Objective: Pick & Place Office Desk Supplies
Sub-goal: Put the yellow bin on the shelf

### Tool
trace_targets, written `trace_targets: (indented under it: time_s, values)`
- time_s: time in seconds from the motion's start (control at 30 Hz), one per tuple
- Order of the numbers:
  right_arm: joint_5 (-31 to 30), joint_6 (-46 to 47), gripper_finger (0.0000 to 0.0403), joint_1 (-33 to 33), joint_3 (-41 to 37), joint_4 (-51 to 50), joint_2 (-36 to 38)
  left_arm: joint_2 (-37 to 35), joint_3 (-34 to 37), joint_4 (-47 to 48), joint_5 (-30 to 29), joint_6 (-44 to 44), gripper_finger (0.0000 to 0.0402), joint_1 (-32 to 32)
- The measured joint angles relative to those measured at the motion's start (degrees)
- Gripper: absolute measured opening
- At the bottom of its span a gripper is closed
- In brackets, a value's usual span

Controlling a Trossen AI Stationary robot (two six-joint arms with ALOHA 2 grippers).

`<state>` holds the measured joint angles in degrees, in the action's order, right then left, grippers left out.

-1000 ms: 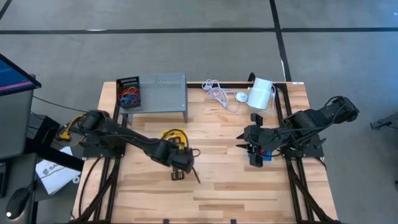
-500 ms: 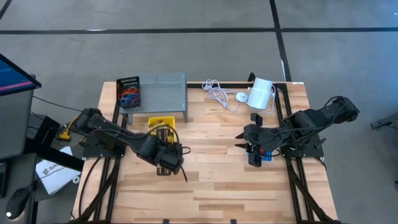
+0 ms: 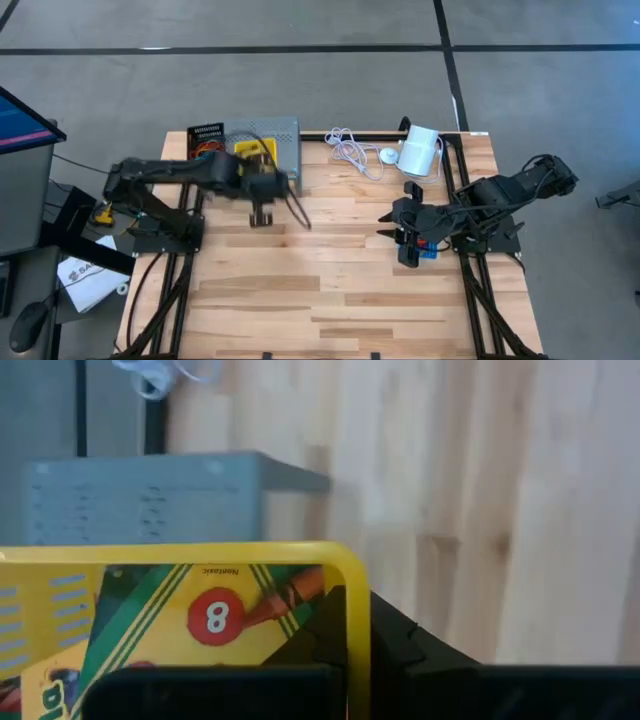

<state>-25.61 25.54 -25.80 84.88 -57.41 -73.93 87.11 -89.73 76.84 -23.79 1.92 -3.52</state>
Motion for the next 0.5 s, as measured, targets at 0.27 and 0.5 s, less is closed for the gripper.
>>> trace_targets:
  time_s: [0.27,0.5]
  values:
    - [0.0,0.0,0.0124,0.0,0.0,-0.6,0.0,-10.2,7.9,-6.5,5.4,-11.0,0.0,12.6]
    - [0.0,-0.4,0.0124,0.1,0.0,-0.8,0.0,-11.7,12.2,-8.5,8.5,-17.2,0.0,21.1]
